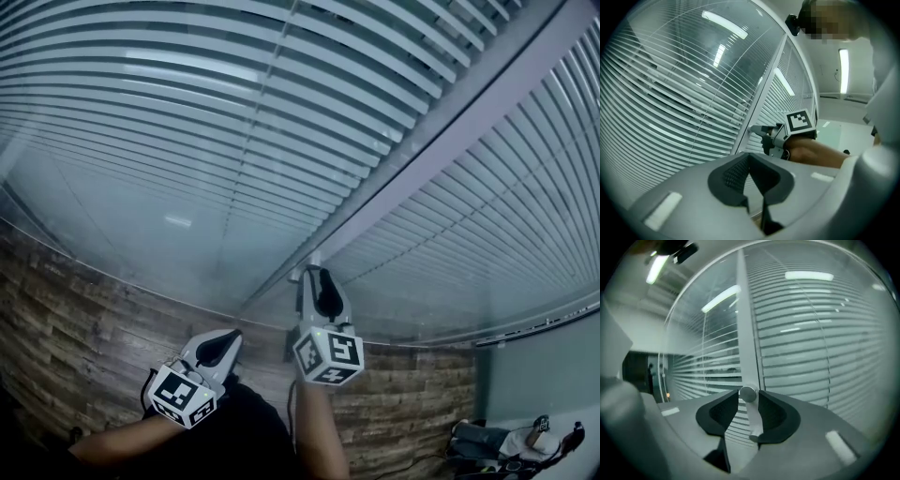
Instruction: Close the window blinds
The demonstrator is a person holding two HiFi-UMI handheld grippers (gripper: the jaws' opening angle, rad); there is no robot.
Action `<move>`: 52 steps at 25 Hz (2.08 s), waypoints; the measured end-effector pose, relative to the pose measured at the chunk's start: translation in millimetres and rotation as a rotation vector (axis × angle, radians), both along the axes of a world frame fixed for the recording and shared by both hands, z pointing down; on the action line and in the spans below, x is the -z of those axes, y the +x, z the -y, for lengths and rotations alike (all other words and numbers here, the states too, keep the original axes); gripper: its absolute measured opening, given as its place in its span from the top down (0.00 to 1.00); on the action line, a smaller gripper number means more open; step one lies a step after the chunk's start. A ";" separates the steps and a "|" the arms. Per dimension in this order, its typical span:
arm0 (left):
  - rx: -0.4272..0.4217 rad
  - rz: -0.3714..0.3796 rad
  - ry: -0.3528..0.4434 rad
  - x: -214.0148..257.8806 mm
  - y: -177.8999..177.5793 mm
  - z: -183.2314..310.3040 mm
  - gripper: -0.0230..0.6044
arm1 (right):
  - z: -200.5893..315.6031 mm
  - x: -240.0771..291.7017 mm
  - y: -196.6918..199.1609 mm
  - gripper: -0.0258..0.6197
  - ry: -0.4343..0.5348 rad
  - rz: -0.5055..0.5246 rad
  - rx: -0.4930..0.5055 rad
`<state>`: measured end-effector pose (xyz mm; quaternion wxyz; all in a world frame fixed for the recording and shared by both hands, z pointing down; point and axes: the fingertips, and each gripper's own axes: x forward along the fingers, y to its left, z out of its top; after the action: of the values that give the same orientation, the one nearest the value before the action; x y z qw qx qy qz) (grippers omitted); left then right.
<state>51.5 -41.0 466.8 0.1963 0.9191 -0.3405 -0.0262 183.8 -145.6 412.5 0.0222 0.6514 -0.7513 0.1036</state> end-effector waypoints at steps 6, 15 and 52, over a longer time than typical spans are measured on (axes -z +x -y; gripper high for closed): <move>0.022 0.000 -0.001 0.6 -1.7 -0.7 0.96 | 3.3 -0.4 -0.2 0.73 0.009 0.229 -0.060; 0.044 -0.013 -0.002 -2.2 -14.9 -5.3 0.96 | -5.5 -3.1 0.7 0.80 0.013 0.094 -0.094; 0.056 -0.017 -0.031 -5.6 -21.4 13.6 0.96 | 8.9 -6.6 -8.0 0.76 0.046 -0.584 -0.055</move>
<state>30.1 -54.6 472.4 0.2126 0.9059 -0.3648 -0.0342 175.8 -154.5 419.2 0.2201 0.6740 -0.6974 -0.1047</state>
